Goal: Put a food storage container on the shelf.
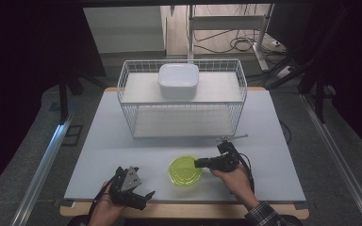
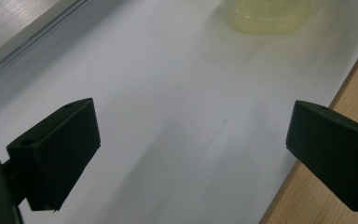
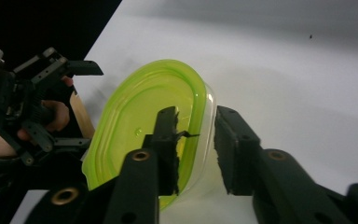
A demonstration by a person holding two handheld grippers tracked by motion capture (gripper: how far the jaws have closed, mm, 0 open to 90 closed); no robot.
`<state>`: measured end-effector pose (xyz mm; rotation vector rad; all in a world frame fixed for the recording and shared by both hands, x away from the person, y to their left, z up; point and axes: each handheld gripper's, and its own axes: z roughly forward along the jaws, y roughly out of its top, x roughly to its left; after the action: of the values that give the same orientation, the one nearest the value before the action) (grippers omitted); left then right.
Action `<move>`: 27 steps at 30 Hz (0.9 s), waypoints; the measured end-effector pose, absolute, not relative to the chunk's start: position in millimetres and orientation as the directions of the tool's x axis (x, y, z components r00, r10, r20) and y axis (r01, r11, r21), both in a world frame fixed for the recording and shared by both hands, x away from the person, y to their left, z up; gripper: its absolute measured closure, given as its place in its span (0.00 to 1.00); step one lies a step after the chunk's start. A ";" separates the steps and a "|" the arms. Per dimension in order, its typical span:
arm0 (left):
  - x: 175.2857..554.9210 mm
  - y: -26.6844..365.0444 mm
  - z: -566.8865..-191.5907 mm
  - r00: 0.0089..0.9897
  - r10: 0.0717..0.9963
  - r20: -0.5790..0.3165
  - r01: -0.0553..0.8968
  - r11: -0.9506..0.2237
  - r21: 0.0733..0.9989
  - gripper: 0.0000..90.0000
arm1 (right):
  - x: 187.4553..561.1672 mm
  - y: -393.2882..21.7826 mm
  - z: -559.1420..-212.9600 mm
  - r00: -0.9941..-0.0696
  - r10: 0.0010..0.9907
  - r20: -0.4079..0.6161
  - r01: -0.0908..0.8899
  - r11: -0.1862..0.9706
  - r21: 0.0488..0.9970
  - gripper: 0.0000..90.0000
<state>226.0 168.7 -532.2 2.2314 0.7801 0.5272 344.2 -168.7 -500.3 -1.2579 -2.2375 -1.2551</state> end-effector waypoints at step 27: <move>226.4 170.1 -530.5 0.728 0.671 0.140 0.380 -0.565 0.732 0.03 | 347.6 -178.8 -478.9 -0.543 0.451 0.708 0.829 0.154 0.538 0.91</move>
<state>226.4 170.1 -530.5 2.2257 0.7906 0.5350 347.6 -178.8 -478.9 -1.2212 -2.0558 -1.3524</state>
